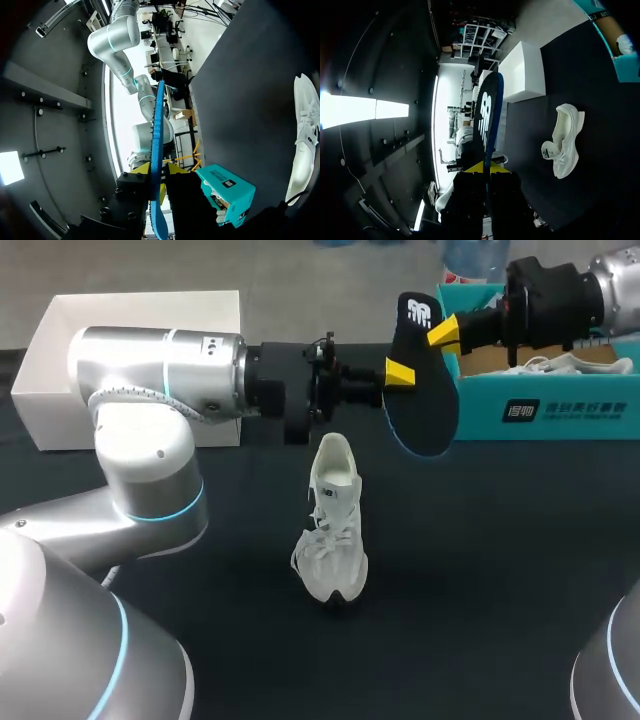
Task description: Take the shoe out of the shoebox, open the shoe tongue, remove and reinsert the insole, then place the shoe into the shoebox
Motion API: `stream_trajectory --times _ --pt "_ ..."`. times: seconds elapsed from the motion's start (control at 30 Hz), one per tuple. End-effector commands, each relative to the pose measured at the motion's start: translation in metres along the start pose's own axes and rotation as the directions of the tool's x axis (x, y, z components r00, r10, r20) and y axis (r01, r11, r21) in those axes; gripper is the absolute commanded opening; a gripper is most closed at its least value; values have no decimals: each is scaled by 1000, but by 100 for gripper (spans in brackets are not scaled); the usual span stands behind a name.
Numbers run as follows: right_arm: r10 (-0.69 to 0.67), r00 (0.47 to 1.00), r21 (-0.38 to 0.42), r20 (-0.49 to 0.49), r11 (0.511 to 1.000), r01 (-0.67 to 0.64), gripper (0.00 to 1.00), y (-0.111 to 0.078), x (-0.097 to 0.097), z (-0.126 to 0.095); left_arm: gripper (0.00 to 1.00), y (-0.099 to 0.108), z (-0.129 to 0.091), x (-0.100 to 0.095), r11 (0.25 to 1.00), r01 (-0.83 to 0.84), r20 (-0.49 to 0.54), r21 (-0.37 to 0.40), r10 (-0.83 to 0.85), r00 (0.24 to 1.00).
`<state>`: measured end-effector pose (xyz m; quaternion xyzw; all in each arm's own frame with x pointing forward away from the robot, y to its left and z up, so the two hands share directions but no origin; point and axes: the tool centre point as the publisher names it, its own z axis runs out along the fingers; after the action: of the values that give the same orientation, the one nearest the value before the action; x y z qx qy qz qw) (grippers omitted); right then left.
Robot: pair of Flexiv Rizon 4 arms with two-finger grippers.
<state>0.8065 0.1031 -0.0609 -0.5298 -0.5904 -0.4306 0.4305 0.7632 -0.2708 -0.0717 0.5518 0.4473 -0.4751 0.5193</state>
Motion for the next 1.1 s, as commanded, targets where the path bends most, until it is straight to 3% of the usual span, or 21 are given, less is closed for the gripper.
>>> stream_trajectory --times 0.03,0.13,0.17,0.2,0.23,0.7,1.1 --pt "1 1000 -8 1 1000 -1 0 -2 0 2 0 2 6 1 1000 2 -2 4 -2 1000" --pt "4 1000 -10 2 1000 -4 0 -2 0 2 0 3 5 2 1000 5 -1 3 -5 1000" --pt "4 1000 -11 3 1000 -4 9 -2 0 2 0 3 5 2 1000 5 -3 3 -5 1000" --pt "4 1000 -19 4 1000 -4 45 -2 0 1 0 3 5 2 1000 6 -6 4 -6 1000" --pt "0 1000 -31 9 1000 0 100 -2 0 0 0 4 4 3 1000 7 -9 4 -7 1000" --pt "-120 992 -157 -28 981 114 100 -20 10 -19 0 18 -11 7 998 60 -7 8 -60 998" --pt "-118 990 -217 -79 971 99 100 -50 -2 -27 0 29 -26 7 996 86 9 12 -86 996"
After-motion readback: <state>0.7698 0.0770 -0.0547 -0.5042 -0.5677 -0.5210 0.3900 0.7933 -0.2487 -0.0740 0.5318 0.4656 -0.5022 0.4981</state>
